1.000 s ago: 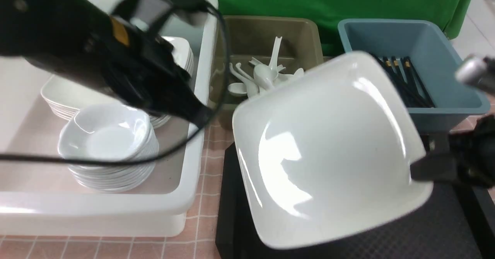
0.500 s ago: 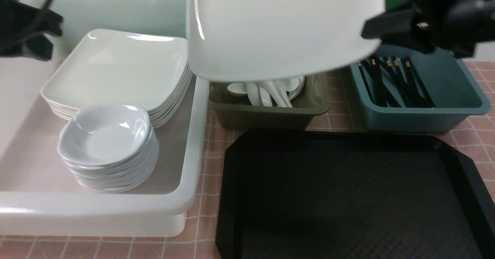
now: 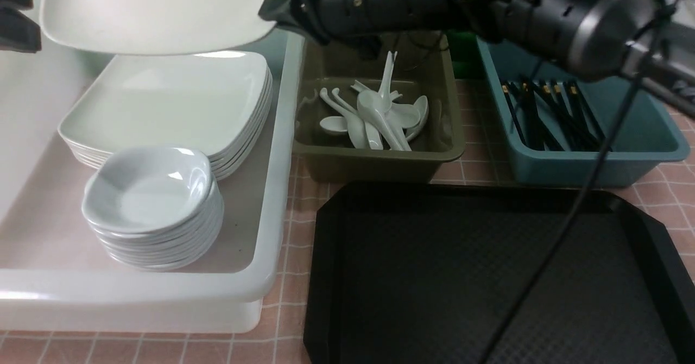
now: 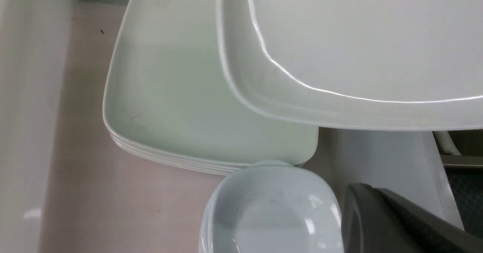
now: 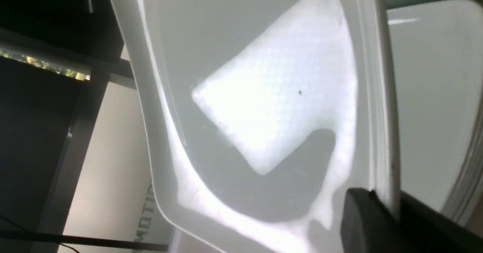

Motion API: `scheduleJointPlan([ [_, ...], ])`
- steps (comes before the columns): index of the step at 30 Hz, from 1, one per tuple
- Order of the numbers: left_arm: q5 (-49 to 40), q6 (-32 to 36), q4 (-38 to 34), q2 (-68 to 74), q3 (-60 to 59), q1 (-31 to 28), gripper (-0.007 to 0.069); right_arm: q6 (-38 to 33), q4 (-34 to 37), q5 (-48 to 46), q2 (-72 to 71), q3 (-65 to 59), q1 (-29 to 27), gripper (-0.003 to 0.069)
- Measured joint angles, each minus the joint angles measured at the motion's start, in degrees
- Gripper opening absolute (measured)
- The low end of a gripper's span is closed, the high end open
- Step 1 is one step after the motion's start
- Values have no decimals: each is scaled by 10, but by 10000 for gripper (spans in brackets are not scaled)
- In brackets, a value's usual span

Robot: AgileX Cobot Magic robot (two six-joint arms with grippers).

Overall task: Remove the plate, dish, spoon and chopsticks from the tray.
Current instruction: Use the right arm to put the plate into the large storage box on the left

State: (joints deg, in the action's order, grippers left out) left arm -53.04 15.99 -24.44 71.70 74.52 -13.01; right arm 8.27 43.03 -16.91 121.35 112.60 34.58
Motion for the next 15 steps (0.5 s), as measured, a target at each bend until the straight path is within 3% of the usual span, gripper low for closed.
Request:
scheduleJointPlan([
  [15, -3, 3, 1, 0, 0, 0, 0, 40, 1, 28, 91, 24, 6, 74],
])
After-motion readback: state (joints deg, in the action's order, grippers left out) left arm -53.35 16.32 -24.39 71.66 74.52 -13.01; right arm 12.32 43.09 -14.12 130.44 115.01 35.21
